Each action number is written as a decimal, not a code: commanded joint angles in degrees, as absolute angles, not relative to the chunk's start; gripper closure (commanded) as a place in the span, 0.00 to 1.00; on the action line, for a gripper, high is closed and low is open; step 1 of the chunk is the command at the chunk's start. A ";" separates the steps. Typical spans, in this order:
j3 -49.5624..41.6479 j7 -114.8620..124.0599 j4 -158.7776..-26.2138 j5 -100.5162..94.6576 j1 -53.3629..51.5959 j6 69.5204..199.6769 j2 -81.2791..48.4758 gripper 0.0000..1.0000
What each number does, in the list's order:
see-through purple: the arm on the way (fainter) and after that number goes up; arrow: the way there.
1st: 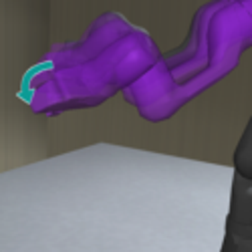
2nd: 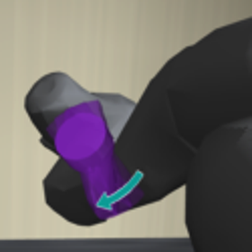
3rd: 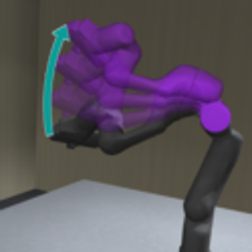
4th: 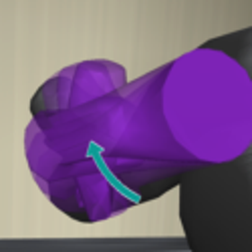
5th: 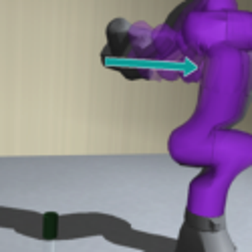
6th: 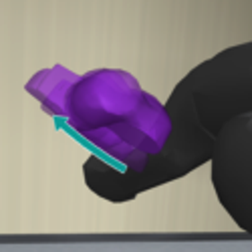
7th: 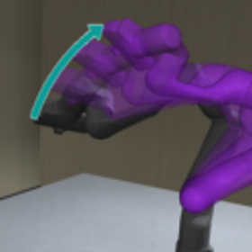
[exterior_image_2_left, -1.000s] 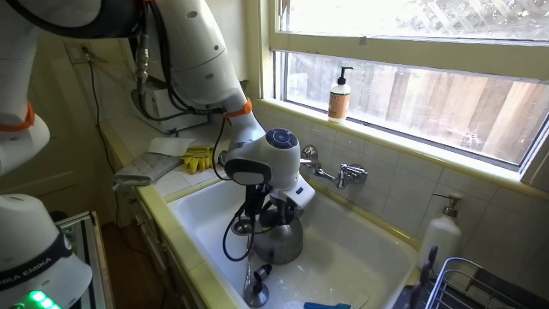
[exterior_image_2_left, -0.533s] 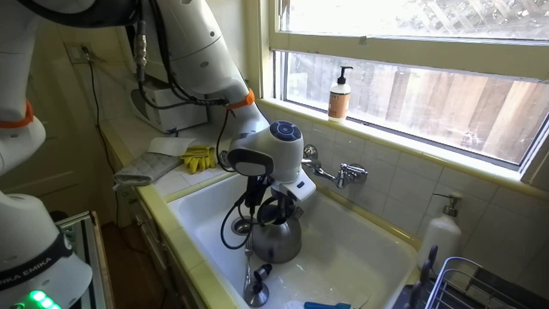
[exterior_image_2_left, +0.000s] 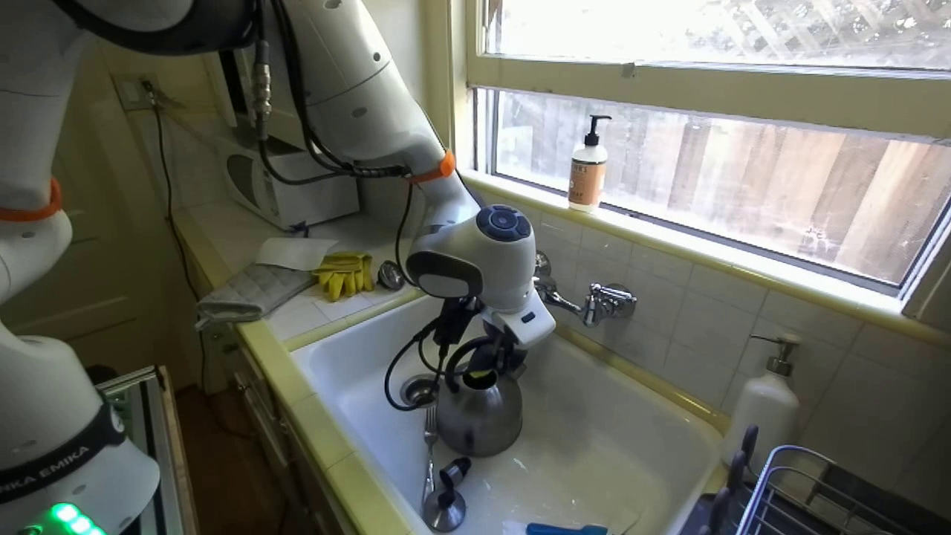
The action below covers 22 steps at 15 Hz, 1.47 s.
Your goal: Use the sponge to scrub the teapot
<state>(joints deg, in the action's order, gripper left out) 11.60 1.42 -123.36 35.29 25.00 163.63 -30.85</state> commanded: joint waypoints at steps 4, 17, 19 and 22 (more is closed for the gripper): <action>12.68 3.63 -118.79 39.50 24.41 169.24 -35.76 0.96; 14.22 -3.05 -123.53 36.57 28.09 166.15 -31.41 0.96; 13.35 -5.10 -125.34 35.22 27.83 165.89 -30.20 0.96; 14.33 -8.82 -127.45 35.83 28.98 166.66 -28.50 0.96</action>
<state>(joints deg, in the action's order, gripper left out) 13.31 -5.56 -123.93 36.28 27.32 167.61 -31.90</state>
